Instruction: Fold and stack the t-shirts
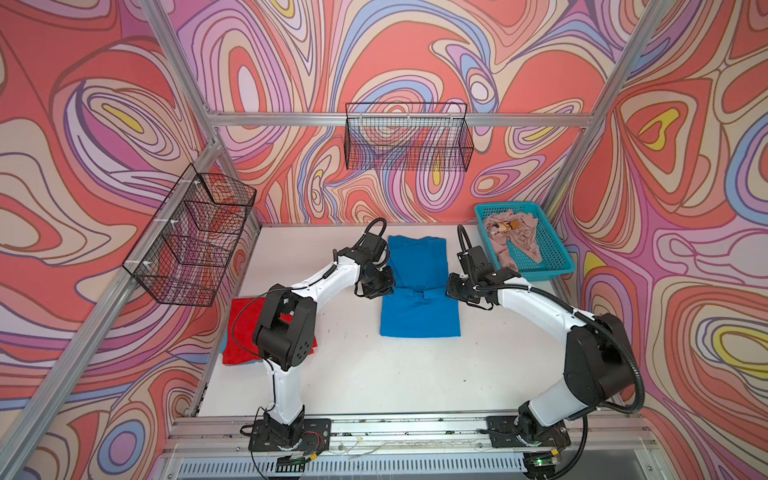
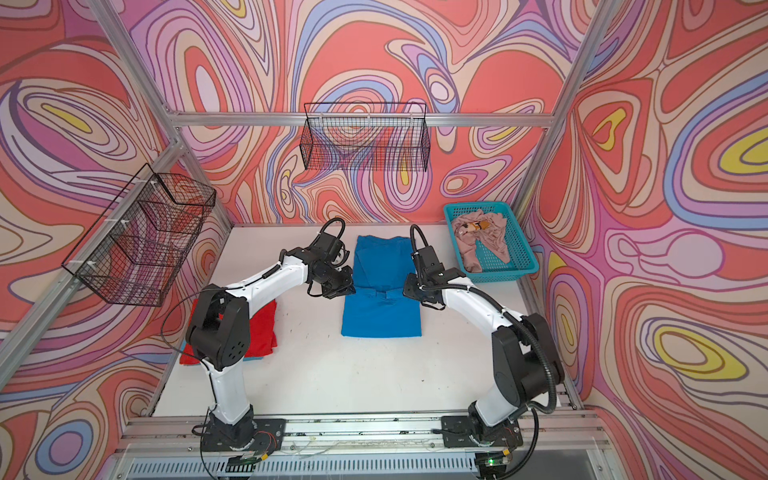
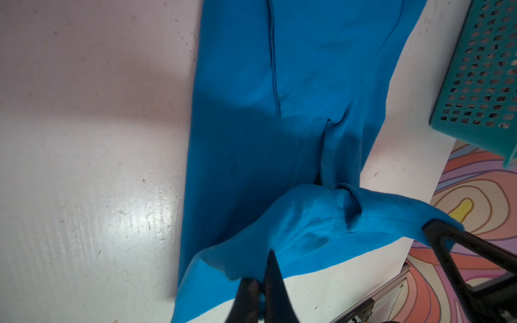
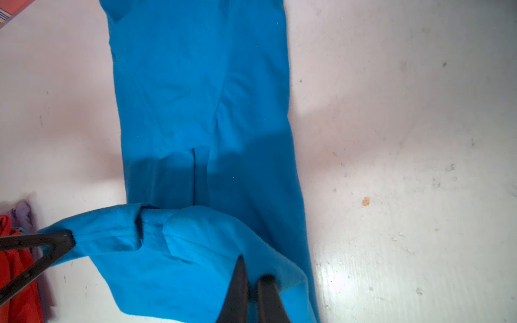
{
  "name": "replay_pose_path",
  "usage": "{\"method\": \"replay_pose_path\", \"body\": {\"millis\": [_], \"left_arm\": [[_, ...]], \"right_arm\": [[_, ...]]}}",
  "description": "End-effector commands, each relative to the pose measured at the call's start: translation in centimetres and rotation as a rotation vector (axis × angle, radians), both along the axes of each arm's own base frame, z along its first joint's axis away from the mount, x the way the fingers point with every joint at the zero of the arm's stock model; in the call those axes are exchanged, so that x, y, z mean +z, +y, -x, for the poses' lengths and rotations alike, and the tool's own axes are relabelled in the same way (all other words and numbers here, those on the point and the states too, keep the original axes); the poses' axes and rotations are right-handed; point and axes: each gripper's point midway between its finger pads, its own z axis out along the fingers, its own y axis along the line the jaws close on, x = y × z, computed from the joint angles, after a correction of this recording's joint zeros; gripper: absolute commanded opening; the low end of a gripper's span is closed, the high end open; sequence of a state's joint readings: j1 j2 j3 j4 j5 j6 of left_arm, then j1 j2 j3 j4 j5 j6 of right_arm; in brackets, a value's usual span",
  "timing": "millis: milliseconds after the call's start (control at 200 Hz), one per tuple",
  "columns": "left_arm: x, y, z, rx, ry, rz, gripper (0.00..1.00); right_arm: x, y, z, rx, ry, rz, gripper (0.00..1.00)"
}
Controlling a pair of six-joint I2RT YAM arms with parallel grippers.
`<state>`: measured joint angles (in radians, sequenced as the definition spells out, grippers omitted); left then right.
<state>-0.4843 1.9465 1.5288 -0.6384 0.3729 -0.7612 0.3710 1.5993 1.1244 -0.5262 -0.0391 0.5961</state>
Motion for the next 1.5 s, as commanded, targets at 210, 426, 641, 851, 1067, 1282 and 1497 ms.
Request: {"method": "replay_pose_path", "body": {"millis": [210,426,641,851,1067,1282,1497], "left_arm": [[-0.6,-0.7,-1.8,-0.018,0.019,0.007,0.00],[-2.2,-0.1,-2.3,0.002,0.057,-0.001,0.00],[-3.0,0.1,-2.5,0.016,0.082,0.007,0.00],[-3.5,0.1,-2.8,0.020,0.090,0.010,0.00],[-3.0,0.2,-3.8,0.044,0.066,0.020,0.00],[-4.5,0.3,-4.3,0.050,0.093,0.023,0.01],[-5.0,-0.3,-4.7,0.043,0.111,0.037,0.18]], "right_arm": [[-0.1,0.0,-2.6,0.007,-0.025,-0.032,0.00],[-1.4,-0.1,-3.2,0.008,-0.002,-0.026,0.00],[-2.3,-0.1,-3.8,0.011,0.013,-0.035,0.00],[-3.3,-0.1,-4.3,0.006,0.024,-0.030,0.00],[-2.7,-0.3,-5.2,-0.007,0.000,-0.035,0.00],[-3.4,-0.5,-5.9,-0.015,0.006,-0.022,0.00],[-4.9,-0.2,-6.3,-0.009,0.030,-0.030,0.00]]}}
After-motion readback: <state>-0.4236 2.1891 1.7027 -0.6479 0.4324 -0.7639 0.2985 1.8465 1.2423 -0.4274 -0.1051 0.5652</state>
